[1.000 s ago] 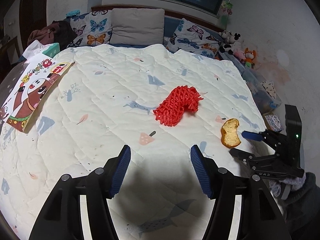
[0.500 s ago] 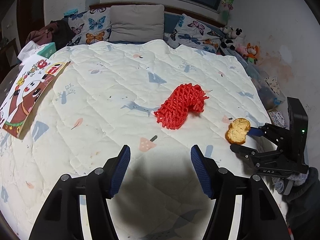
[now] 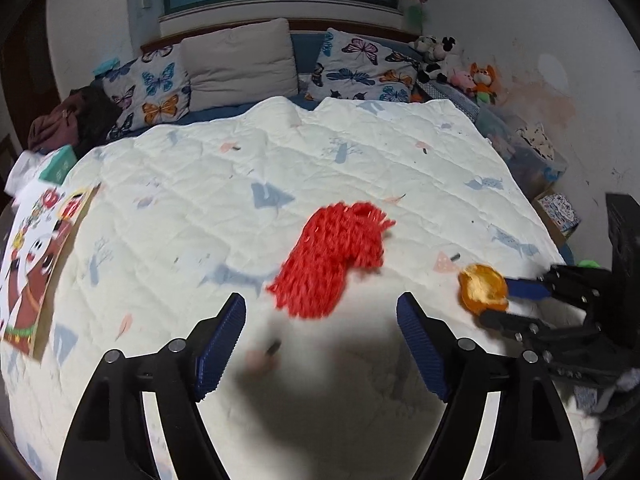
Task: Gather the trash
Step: 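Grasp the red mesh net with the left tool, then carry the orange peel into the green basket with the right tool while the left tool carries the red net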
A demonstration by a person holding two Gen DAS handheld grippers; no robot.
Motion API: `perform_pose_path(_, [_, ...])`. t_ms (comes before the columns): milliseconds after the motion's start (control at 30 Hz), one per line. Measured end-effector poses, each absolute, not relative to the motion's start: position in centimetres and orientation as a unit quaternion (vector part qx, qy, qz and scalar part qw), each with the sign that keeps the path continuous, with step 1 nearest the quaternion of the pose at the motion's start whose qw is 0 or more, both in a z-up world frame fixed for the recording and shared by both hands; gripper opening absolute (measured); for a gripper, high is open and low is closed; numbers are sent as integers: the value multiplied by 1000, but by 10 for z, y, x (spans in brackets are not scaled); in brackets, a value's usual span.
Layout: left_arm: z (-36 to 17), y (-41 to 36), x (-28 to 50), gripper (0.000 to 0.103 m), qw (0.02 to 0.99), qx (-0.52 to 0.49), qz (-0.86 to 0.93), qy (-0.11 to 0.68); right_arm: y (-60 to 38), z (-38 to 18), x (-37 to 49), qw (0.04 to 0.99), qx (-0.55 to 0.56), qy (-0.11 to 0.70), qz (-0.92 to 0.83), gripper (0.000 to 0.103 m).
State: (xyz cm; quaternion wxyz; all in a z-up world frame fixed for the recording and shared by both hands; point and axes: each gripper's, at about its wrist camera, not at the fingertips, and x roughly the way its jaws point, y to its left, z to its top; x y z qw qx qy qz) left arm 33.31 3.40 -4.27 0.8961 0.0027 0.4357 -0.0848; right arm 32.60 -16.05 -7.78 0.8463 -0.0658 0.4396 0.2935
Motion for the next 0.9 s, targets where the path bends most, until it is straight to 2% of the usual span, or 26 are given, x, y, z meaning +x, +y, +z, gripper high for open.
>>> perform_pose_path(133, [-47, 22, 354, 77, 892, 24, -103, 440, -166, -76, 320, 849, -48, 440, 289, 39])
perform_pose_path(200, [-52, 17, 364, 85, 891, 39, -95, 443, -168, -76, 316, 850, -40, 439, 289, 39])
perform_pose_path(333, [-65, 14, 381, 84, 885, 42, -93, 455, -174, -77, 308, 851, -24, 442, 284, 39])
perform_pose_path(500, [-76, 14, 385, 60, 881, 39, -100, 461, -181, -73, 298, 853, -18, 440, 279, 38])
perform_pose_path(533, [-78, 14, 384, 59, 881, 39, -101, 461, -182, -72, 296, 854, -16, 440, 278, 38])
perform_pose_path(600, [-78, 12, 382, 45, 883, 40, -106, 456, -186, -71, 293, 856, -9, 439, 275, 38])
perform_pose_path(633, [-78, 12, 381, 43, 884, 41, -105, 454, -187, -70, 292, 856, -7, 438, 273, 38])
perform_pose_path(700, [-78, 12, 380, 27, 883, 36, -107, 455, -190, -69, 287, 858, -2, 437, 270, 38])
perform_pose_path(900, [-69, 11, 361, 22, 888, 27, -114, 444, -199, -62, 271, 864, 14, 430, 261, 37])
